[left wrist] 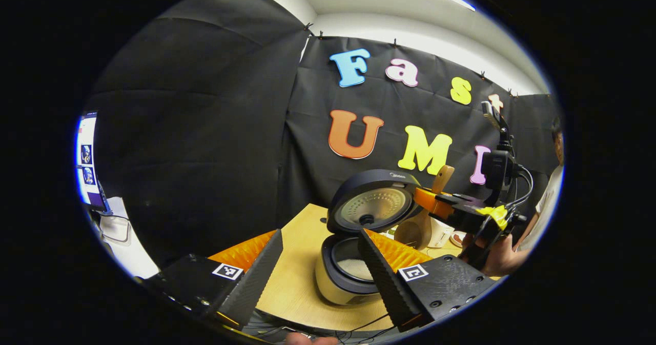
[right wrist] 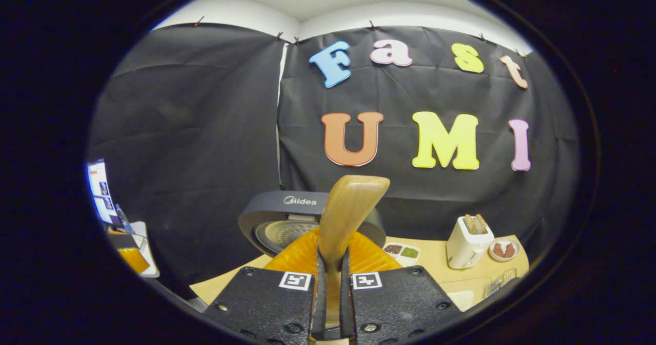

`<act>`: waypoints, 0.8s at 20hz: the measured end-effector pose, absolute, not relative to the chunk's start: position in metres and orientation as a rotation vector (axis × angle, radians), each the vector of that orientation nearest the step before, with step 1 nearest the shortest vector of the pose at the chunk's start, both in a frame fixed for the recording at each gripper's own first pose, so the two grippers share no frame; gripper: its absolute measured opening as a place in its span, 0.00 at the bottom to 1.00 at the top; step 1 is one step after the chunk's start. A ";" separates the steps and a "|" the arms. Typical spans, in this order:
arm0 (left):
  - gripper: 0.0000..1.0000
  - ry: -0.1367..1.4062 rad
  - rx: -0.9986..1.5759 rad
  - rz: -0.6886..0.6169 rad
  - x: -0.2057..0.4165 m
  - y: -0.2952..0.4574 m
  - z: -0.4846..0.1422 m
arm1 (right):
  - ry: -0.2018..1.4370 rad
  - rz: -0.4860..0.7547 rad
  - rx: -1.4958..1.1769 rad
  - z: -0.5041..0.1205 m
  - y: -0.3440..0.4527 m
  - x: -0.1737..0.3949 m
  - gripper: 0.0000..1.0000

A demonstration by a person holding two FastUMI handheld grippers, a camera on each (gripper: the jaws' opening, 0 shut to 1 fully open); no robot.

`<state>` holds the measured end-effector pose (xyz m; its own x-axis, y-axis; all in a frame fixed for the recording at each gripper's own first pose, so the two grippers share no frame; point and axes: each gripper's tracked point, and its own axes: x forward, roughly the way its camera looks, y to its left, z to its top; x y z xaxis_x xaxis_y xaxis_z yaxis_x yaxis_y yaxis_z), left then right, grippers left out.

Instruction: Close the left gripper, press the button to open the rice cooker; take a wooden spoon from the chopstick holder with the right hand, scoop a spoonful of rice and pour it into the rice cooker, then put the wooden spoon back into the chopstick holder.

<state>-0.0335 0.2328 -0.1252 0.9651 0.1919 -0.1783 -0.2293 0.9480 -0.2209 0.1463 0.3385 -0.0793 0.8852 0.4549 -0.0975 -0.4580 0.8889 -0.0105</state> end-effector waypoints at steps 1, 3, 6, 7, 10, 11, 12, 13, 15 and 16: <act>0.95 0.154 -0.241 0.197 -0.030 0.223 -0.122 | 0.098 0.463 0.006 -0.072 0.324 0.144 0.16; 0.95 0.152 -0.239 0.154 -0.021 0.198 -0.114 | 0.094 0.416 0.066 -0.052 0.286 0.144 0.16; 0.95 0.135 -0.227 0.089 -0.005 0.159 -0.103 | 0.087 0.326 0.125 -0.033 0.206 0.142 0.16; 0.95 0.129 -0.222 0.077 0.000 0.148 -0.099 | 0.083 0.290 0.138 -0.029 0.176 0.143 0.16; 0.95 0.121 -0.214 0.056 0.013 0.116 -0.093 | 0.074 0.170 0.153 -0.024 0.078 0.149 0.16; 0.95 0.117 -0.214 0.052 0.017 0.103 -0.089 | 0.070 0.136 0.164 -0.022 0.047 0.151 0.16; 0.95 0.113 -0.212 0.051 0.021 0.094 -0.085 | 0.072 0.101 0.177 -0.024 0.017 0.154 0.16; 0.95 0.114 -0.209 0.053 0.026 0.085 -0.082 | 0.078 0.069 0.193 -0.027 -0.012 0.157 0.16; 0.95 0.118 -0.204 0.062 0.030 0.068 -0.077 | 0.090 0.017 0.226 -0.036 -0.060 0.168 0.16; 0.95 0.120 -0.203 0.070 0.032 0.059 -0.075 | 0.098 -0.006 0.241 -0.042 -0.082 0.173 0.16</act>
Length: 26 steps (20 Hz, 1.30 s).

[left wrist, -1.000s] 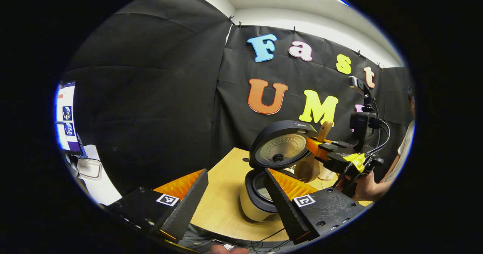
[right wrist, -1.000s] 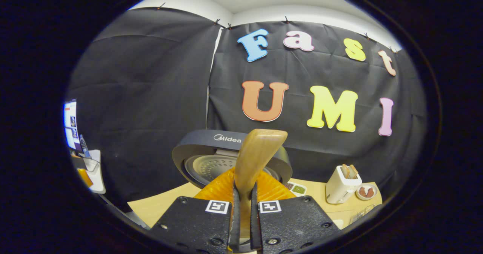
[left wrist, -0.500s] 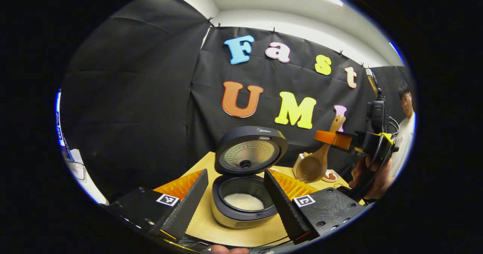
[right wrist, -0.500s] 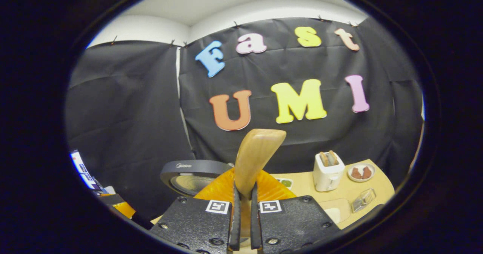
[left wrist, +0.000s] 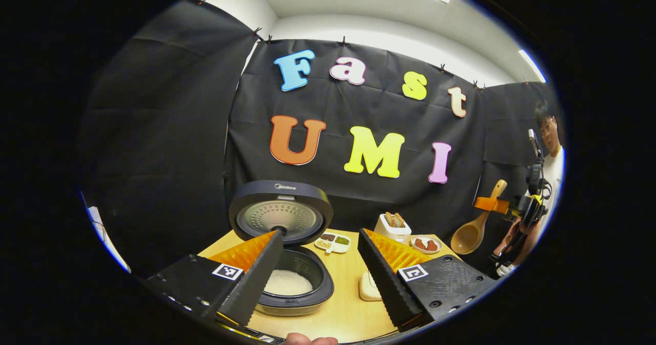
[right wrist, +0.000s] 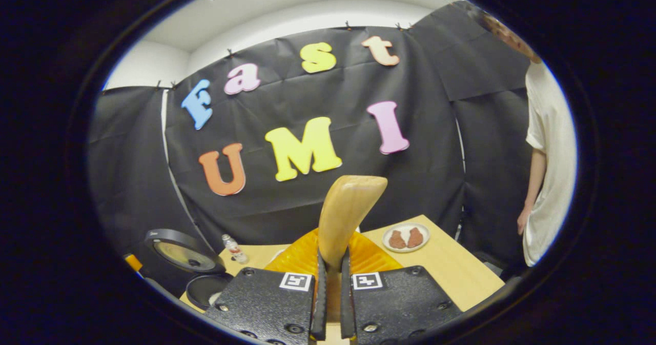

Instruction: Close the left gripper, press the button to open the rice cooker; take a wooden spoon from the chopstick holder with the right hand, scoop a spoonful of rice and pour it into the rice cooker, then put the wooden spoon back into the chopstick holder.

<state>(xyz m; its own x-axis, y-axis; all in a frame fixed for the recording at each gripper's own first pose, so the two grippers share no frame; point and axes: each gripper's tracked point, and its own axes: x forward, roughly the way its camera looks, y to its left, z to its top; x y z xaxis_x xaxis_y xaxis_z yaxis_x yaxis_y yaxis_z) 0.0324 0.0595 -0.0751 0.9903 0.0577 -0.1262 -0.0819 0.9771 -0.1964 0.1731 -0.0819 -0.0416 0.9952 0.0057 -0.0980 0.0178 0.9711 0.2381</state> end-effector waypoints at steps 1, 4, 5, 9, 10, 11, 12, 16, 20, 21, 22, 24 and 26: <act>0.95 0.122 -0.201 0.078 0.034 0.051 -0.074 | 0.104 -0.026 0.258 -0.048 -0.103 0.181 0.16; 0.95 0.139 -0.186 0.098 0.041 0.029 -0.075 | 0.132 -0.061 0.301 -0.075 -0.148 0.206 0.16; 0.95 0.145 -0.181 0.109 0.041 0.025 -0.078 | 0.134 -0.072 0.313 -0.086 -0.160 0.215 0.16; 0.95 0.189 -0.162 0.145 0.050 0.006 -0.087 | 0.186 -0.081 0.361 -0.144 -0.189 0.255 0.16; 0.95 0.201 -0.151 0.155 0.049 0.003 -0.089 | 0.198 -0.078 0.371 -0.160 -0.191 0.265 0.16; 0.95 0.210 -0.141 0.164 0.051 0.002 -0.093 | 0.208 -0.075 0.370 -0.174 -0.194 0.274 0.16; 0.95 0.219 -0.133 0.174 0.053 -0.001 -0.095 | 0.219 -0.072 0.363 -0.187 -0.195 0.281 0.16; 0.95 0.242 -0.172 0.216 0.052 -0.004 -0.105 | 0.239 -0.063 0.333 -0.225 -0.197 0.307 0.16; 0.95 0.285 -0.154 0.253 0.049 -0.004 -0.120 | 0.255 -0.047 0.318 -0.253 -0.194 0.317 0.16; 0.95 0.295 -0.148 0.259 0.049 -0.004 -0.123 | 0.264 -0.038 0.318 -0.261 -0.192 0.318 0.16; 0.95 0.302 -0.141 0.260 0.049 -0.006 -0.123 | 0.270 -0.032 0.317 -0.269 -0.191 0.320 0.16; 0.95 0.311 -0.123 0.262 0.048 -0.008 -0.125 | 0.269 -0.027 0.319 -0.276 -0.189 0.321 0.16; 0.95 0.337 -0.110 0.272 0.049 -0.007 -0.130 | 0.259 -0.032 0.325 -0.278 -0.189 0.322 0.16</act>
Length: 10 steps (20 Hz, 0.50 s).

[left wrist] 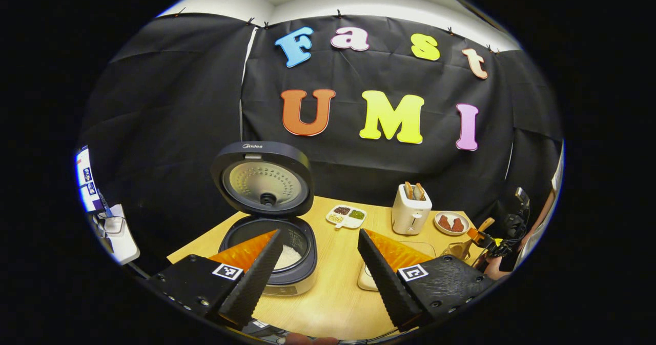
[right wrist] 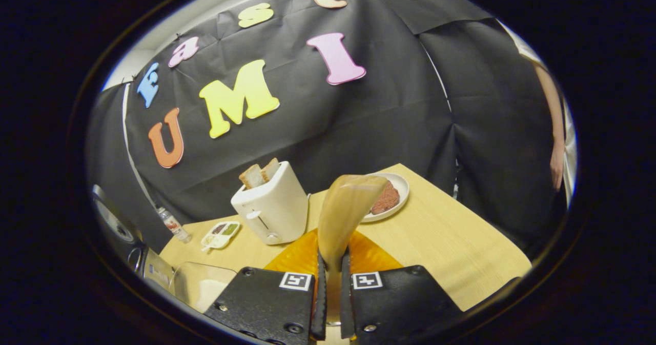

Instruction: Close the left gripper, press the button to open the rice cooker; take a wooden spoon from the chopstick holder with the right hand, scoop a spoonful of rice and pour it into the rice cooker, then put the wooden spoon back into the chopstick holder.

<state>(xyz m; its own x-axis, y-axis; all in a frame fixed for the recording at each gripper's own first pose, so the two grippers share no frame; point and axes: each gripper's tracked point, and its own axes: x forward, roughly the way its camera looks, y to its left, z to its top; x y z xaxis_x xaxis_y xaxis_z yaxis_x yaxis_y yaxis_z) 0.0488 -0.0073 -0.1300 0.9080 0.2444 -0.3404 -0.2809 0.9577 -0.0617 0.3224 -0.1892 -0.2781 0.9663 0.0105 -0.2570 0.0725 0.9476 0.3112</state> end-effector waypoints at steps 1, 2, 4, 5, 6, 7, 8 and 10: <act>0.95 0.345 -0.120 0.268 0.050 -0.009 -0.132 | 0.259 -0.037 0.329 -0.278 -0.194 0.325 0.16; 0.95 0.345 -0.130 0.267 0.051 -0.011 -0.131 | 0.261 -0.043 0.336 -0.282 -0.196 0.325 0.17; 0.95 0.341 -0.139 0.265 0.055 -0.013 -0.129 | 0.270 -0.051 0.353 -0.287 -0.197 0.327 0.19; 0.95 0.340 -0.136 0.263 0.056 -0.013 -0.129 | 0.272 -0.056 0.352 -0.288 -0.198 0.328 0.20; 0.95 0.337 -0.129 0.261 0.059 -0.013 -0.129 | 0.265 -0.062 0.352 -0.287 -0.199 0.327 0.21; 0.95 0.335 -0.121 0.262 0.060 -0.012 -0.128 | 0.262 -0.067 0.349 -0.284 -0.201 0.327 0.22; 0.95 0.334 -0.116 0.259 0.059 -0.011 -0.127 | 0.260 -0.064 0.343 -0.282 -0.199 0.326 0.23; 0.95 0.327 -0.120 0.256 0.062 -0.009 -0.123 | 0.242 -0.050 0.348 -0.271 -0.199 0.326 0.34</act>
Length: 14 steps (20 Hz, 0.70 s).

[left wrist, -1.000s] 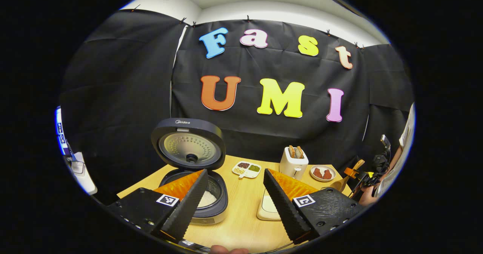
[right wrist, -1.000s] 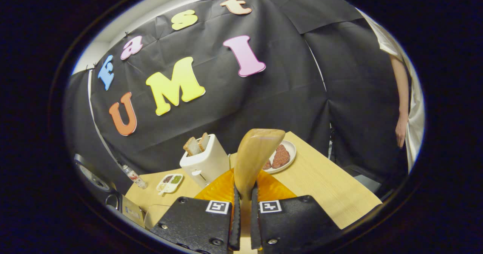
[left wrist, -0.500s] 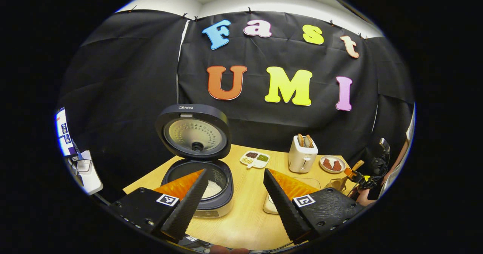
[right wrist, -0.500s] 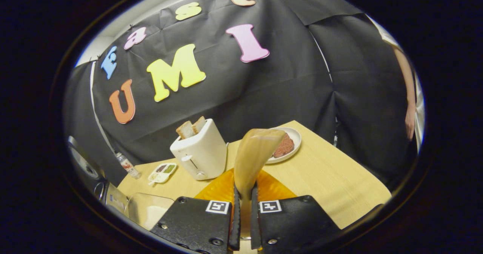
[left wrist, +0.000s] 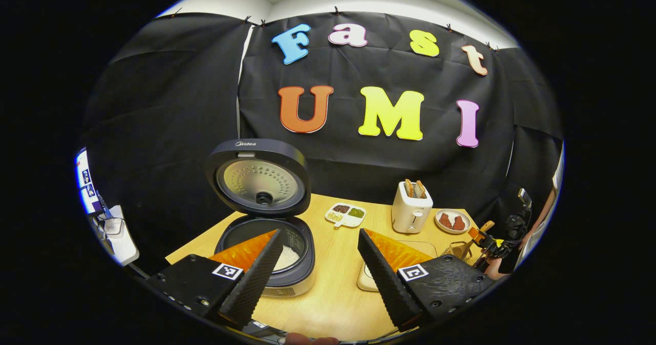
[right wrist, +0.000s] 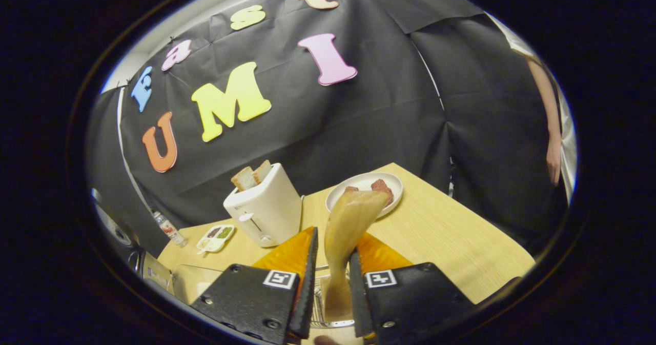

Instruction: Close the left gripper, press the button to open the rice cooker; take a wooden spoon from the chopstick holder with the right hand, scoop a spoonful of rice and pour it into the rice cooker, then put the wooden spoon back into the chopstick holder.

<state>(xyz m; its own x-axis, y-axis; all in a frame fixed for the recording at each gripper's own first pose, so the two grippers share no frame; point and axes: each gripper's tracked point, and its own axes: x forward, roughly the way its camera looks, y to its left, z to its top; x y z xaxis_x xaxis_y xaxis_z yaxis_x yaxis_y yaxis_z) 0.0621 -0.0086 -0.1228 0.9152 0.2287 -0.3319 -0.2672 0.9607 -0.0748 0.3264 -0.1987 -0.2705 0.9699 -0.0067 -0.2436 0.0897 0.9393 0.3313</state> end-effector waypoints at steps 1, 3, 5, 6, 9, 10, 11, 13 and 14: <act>0.95 0.320 -0.120 0.253 0.065 -0.007 -0.120 | 0.232 -0.053 0.346 -0.264 -0.199 0.326 0.49; 0.95 0.298 -0.088 0.256 0.071 0.000 -0.114 | 0.210 -0.071 0.324 -0.250 -0.207 0.326 0.71; 0.95 0.274 -0.062 0.264 0.075 0.012 -0.106 | 0.180 -0.090 0.295 -0.231 -0.215 0.323 0.87; 0.95 0.256 -0.052 0.266 0.078 0.016 -0.098 | 0.165 -0.099 0.275 -0.221 -0.218 0.321 0.91; 0.95 0.193 -0.043 0.278 0.087 0.029 -0.074 | 0.117 -0.116 0.221 -0.184 -0.224 0.308 1.00; 0.95 0.174 -0.045 0.284 0.089 0.033 -0.068 | 0.101 -0.120 0.206 -0.172 -0.224 0.304 1.00; 0.95 0.157 -0.043 0.292 0.091 0.037 -0.061 | 0.079 -0.116 0.189 -0.157 -0.221 0.297 1.00; 0.95 0.133 -0.030 0.322 0.094 0.049 -0.048 | 0.048 -0.132 0.142 -0.132 -0.219 0.282 0.96; 0.95 0.119 -0.028 0.332 0.096 0.055 -0.041 | 0.025 -0.133 0.122 -0.119 -0.215 0.273 1.00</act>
<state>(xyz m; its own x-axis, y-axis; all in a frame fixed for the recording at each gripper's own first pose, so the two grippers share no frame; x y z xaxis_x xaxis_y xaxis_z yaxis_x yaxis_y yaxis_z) 0.0956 0.0549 -0.0408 0.9384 0.3238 -0.1207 -0.3270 0.9450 -0.0077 0.2730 -0.2147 -0.1190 0.9909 -0.1305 -0.0331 0.1335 0.9838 0.1194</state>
